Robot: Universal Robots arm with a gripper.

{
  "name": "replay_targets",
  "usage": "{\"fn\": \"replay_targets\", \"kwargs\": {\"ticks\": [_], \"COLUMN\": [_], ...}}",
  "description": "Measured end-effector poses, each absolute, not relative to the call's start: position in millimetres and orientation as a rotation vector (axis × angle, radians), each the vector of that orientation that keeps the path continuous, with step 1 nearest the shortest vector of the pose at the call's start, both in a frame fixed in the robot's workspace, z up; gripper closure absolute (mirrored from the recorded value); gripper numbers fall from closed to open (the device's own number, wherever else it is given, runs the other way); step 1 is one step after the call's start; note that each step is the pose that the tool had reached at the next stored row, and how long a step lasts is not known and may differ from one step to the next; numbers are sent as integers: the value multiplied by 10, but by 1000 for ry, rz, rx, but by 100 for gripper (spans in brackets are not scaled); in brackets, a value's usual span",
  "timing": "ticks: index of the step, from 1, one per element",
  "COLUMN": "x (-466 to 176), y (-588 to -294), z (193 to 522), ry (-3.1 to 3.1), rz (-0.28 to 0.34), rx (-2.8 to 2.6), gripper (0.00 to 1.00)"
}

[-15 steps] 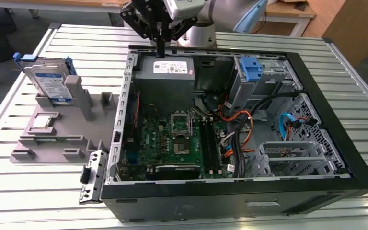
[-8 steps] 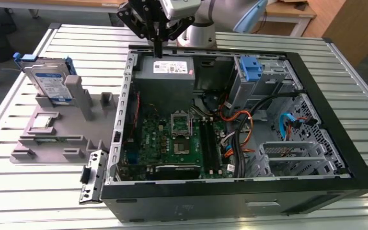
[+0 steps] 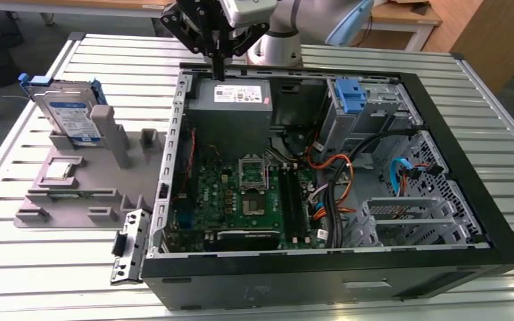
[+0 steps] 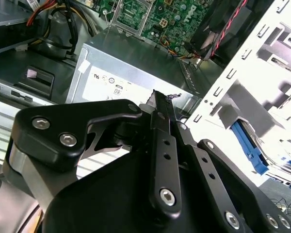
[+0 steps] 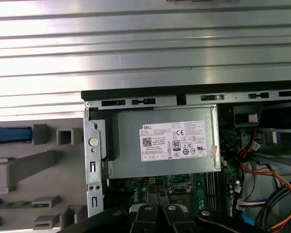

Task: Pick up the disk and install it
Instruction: 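Reach for the disk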

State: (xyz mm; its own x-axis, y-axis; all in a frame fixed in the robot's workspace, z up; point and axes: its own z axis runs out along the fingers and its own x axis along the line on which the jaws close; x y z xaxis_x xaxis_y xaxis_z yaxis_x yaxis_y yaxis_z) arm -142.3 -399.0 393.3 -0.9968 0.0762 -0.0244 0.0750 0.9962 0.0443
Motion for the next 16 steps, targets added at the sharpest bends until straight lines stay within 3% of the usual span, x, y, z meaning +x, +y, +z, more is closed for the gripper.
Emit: {"fn": "replay_targets", "kwargs": {"ticks": [16], "x": [-1651], "y": [-3989], "z": [3931], "ry": [3112], "rz": [68], "rx": [118], "gripper": [90]}}
